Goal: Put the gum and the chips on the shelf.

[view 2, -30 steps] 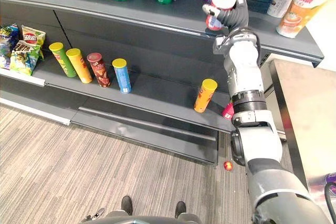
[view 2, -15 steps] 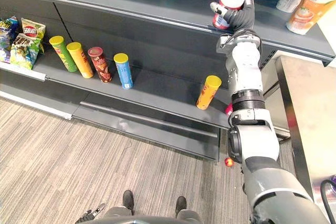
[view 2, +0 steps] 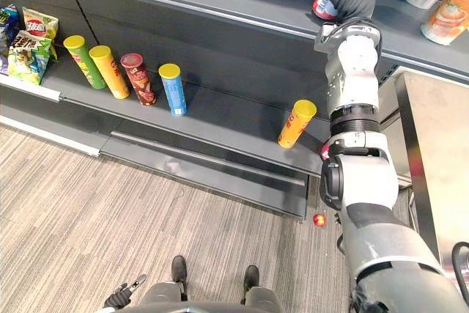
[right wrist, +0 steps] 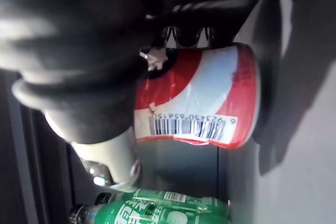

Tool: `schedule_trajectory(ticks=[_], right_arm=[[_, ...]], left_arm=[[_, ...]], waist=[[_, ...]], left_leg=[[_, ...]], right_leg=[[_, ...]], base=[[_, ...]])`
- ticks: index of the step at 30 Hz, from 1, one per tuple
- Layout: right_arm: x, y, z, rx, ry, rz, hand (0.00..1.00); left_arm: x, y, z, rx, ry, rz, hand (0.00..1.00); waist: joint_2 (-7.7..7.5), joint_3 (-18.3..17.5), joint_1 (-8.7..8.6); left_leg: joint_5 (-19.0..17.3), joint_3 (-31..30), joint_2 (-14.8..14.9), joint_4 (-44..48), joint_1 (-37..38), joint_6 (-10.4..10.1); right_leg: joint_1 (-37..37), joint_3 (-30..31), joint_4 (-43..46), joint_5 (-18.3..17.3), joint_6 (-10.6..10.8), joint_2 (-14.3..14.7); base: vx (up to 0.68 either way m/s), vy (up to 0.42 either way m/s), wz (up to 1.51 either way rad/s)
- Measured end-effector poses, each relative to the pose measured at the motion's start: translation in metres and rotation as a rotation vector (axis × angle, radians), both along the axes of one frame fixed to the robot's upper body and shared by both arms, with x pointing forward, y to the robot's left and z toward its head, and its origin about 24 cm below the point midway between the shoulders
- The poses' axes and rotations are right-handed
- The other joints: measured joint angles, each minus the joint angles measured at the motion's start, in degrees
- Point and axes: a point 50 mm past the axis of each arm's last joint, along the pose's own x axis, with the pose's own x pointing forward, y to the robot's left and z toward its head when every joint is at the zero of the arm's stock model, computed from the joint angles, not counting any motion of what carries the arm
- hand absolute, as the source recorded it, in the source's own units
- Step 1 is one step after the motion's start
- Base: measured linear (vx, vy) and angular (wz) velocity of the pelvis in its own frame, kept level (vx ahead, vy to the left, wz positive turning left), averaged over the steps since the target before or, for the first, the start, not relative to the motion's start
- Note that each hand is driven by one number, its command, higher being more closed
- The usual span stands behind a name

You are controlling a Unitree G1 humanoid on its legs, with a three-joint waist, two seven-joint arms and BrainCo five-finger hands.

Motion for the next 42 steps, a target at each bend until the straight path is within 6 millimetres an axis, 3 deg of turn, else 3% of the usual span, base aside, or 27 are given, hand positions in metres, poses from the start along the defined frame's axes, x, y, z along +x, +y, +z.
schedule_trajectory(ticks=[3, 4, 13, 22, 36, 39, 42], right_arm=[[0.001, -0.004, 0.002, 0.01, 0.008, -0.017, 1.0], [0.001, -0.005, 0.002, 0.016, 0.01, -0.021, 0.0], [0.001, -0.011, 0.004, 0.049, 0.003, -0.033, 0.0], [-0.007, -0.012, 0.001, 0.024, -0.042, -0.03, 0.0], [-0.043, -0.027, -0.014, 0.006, -0.171, -0.125, 0.0], [-0.056, -0.023, -0.007, -0.01, -0.244, -0.123, 0.0], [-0.08, -0.013, 0.006, -0.048, -0.39, -0.103, 0.0]], left_arm=[[0.002, 0.001, 0.0, 0.006, -0.003, -0.006, 0.0], [0.003, 0.001, 0.001, 0.006, -0.003, -0.008, 0.0], [0.005, 0.004, 0.002, 0.018, -0.01, -0.01, 0.0], [0.006, 0.002, 0.002, 0.011, -0.014, -0.009, 0.0], [0.001, -0.001, 0.0, 0.012, 0.001, -0.009, 0.0], [-0.004, -0.001, -0.001, 0.015, 0.013, -0.002, 0.0], [-0.01, 0.0, -0.001, 0.021, 0.029, -0.001, 0.0]], waist=[[-0.05, 0.03, -0.06], [-0.07, 0.04, -0.07], [-1.23, 1.03, -0.02], [-1.13, 1.17, 0.64], [-0.84, 0.91, -0.68], [-0.44, 0.44, -1.55], [-0.2, -1.31, -1.65]], left_leg=[[0.24, -0.21, 0.1, 0.0, -0.36, 0.01], [0.28, -0.23, 0.13, -0.01, -0.38, 0.01], [0.02, 0.06, -0.17, -0.02, -0.42, -0.43], [-0.75, 2.07, -0.2, -0.02, 0.9, -0.49], [-0.93, 2.28, 0.41, -0.02, 2.35, -0.24], [-0.84, 2.25, 0.61, -0.02, 2.37, -0.26], [-0.83, 2.32, 1.0, -0.02, 2.39, -0.31]], right_leg=[[-0.11, -0.33, 0.0, 0.01, -0.01, 0.1], [-0.11, -0.35, 0.0, 0.01, -0.01, 0.13], [-0.13, -0.3, -0.03, -0.3, 0.14, 0.08], [0.19, 1.11, -0.06, -0.29, 0.14, 0.03], [1.22, 1.53, -0.02, -0.32, 0.14, 0.33], [1.18, 1.55, 0.07, -0.3, 0.14, 0.45], [1.06, 1.71, 0.05, -0.3, 0.13, 0.83]], base=[[0.01, -0.003, 0.08], [0.0, 0.0, 0.0], [0.0, 0.0, 0.0], [0.02, 0.002, -0.1], [0.03, -0.004, -0.03], [0.0, -0.002, -0.01], [0.0, -0.008, -0.03]])
